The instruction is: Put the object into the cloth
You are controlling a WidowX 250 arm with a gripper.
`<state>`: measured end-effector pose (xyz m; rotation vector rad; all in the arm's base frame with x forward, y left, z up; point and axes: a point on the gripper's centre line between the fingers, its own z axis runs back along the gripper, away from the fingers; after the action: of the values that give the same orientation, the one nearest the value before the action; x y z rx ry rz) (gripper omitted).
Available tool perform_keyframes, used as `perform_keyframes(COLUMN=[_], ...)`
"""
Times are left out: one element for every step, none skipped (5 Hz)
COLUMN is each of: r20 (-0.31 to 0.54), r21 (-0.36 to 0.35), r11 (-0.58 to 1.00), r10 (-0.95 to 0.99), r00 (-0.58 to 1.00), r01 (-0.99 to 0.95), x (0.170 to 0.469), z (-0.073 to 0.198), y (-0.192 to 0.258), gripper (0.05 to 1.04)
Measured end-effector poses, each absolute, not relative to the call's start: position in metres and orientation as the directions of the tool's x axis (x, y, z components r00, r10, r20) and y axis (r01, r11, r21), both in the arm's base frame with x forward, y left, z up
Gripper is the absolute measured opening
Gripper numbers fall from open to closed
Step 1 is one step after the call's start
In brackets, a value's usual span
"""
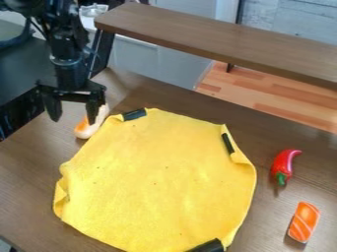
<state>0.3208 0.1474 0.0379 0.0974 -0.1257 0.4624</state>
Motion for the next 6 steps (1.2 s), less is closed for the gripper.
perform_keyframes(r20=[0.168, 0.2, 0.208, 0.21, 0.205, 0.194], r21=[0.056, 0.058, 0.034, 0.043, 0.071, 0.088], r11=[0.89, 0.899, 0.925, 0.956, 0.951, 0.951], r10=[0.439, 0.416, 0.364, 0.277, 0.281, 0.277], r00=[0.883, 0.887, 0.908, 0.938, 0.937, 0.941], r01=[-0.453, -0.435, -0.379, -0.292, -0.301, -0.298], x=[0.336, 0.347, 0.36, 0.368, 0.372, 0.376], z=[0.036, 0.031, 0.021, 0.013, 0.006, 0.0], y=[0.147, 0.149, 0.148, 0.15, 0.156, 0.16], gripper=[1.001, 1.001, 1.001, 1.001, 1.001, 1.001])
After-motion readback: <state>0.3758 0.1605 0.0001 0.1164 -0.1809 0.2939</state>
